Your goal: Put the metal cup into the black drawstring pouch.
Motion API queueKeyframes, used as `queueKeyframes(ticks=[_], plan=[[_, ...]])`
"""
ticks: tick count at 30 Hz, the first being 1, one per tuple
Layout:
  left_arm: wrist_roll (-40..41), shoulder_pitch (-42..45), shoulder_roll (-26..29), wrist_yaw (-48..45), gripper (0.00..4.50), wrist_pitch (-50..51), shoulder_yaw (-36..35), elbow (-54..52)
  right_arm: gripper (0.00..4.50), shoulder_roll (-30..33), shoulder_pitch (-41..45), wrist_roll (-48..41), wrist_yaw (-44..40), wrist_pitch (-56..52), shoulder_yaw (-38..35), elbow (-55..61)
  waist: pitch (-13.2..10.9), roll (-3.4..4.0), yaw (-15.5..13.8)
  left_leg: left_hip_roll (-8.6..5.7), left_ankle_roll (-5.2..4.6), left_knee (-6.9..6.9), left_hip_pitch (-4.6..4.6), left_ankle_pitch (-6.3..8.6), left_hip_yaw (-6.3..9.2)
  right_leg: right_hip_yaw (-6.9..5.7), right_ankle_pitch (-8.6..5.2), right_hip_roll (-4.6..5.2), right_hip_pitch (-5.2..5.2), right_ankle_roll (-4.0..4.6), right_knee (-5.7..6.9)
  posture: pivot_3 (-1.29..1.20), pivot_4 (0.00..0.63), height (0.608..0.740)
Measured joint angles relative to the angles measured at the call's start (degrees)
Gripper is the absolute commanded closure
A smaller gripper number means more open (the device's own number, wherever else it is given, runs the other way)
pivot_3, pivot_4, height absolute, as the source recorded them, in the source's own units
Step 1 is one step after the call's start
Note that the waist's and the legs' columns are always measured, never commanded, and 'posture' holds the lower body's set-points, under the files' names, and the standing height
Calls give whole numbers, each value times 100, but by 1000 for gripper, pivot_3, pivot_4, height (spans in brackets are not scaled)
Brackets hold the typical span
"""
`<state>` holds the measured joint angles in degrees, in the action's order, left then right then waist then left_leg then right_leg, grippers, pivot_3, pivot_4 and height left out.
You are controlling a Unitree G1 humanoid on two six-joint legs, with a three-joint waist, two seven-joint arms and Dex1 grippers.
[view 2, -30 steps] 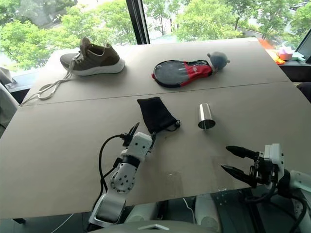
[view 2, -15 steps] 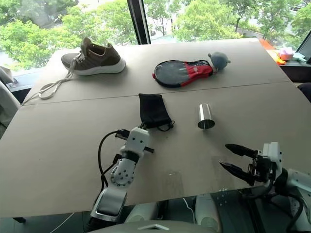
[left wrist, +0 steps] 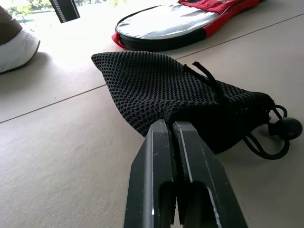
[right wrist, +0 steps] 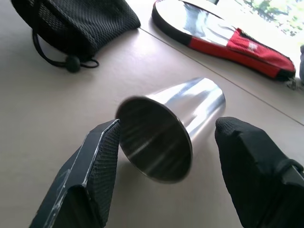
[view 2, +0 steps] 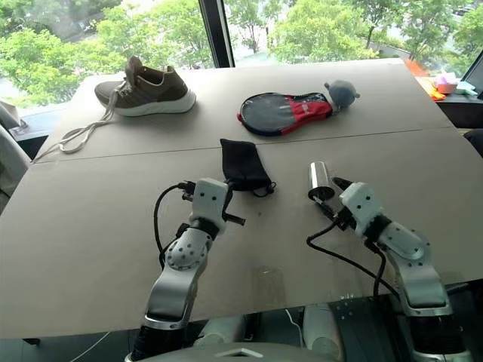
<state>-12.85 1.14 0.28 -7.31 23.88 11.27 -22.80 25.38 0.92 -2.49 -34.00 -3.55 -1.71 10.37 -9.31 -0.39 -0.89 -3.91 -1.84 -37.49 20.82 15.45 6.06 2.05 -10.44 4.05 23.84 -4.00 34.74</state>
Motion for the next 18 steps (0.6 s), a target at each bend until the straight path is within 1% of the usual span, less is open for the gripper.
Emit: queueKeyframes(ticks=[2,3,5,6,7,13,15,18], plan=[[171,28,-59,-64,4500,159,-15,-86,2198,-95,67,98,212,-5,25,-192,-1,-1,10,1,-4,1,0,2,-2,3,0,-1,2,0,1,0,150,740],[318,73,-113,-137,4500,275,-28,-137,2617,-209,151,113,369,-11,17,-292,-1,-1,20,2,-12,1,-1,7,-5,6,0,-2,4,0,2,0,150,740],[577,152,-240,-228,4500,469,-59,-234,3603,-341,324,119,545,-10,20,-423,-1,-1,25,3,-21,1,-4,12,-4,6,-1,-4,4,-3,6,0,150,740],[736,193,-248,-277,4500,587,-80,-311,4173,-377,405,118,597,-8,21,-465,-1,-1,22,4,-21,1,-5,12,-4,6,-2,-6,4,-4,7,0,150,740],[807,221,-248,-302,4500,633,-92,-338,4384,-393,445,119,634,-8,21,-481,-1,-1,22,4,-21,1,-7,12,-3,6,-3,-7,3,-6,9,0,150,740],[1469,357,-256,-473,4500,1155,-376,-388,4384,-562,548,16,737,6,30,-594,-1,-1,27,6,-19,1,-7,10,-6,10,1,-10,3,1,8,0,150,740],[1750,510,-245,-550,4500,1299,-475,-391,4384,-730,605,-331,666,-88,-1,-583,-1,-1,28,6,-19,1,-7,10,-5,10,1,-11,4,1,8,0,150,740],[2060,987,-238,-709,4500,1336,-548,-389,4384,-1021,862,-1266,504,-431,-190,-362,-3,-1,26,6,-19,-1,-7,10,-4,9,2,-12,4,2,9,0,150,740]])
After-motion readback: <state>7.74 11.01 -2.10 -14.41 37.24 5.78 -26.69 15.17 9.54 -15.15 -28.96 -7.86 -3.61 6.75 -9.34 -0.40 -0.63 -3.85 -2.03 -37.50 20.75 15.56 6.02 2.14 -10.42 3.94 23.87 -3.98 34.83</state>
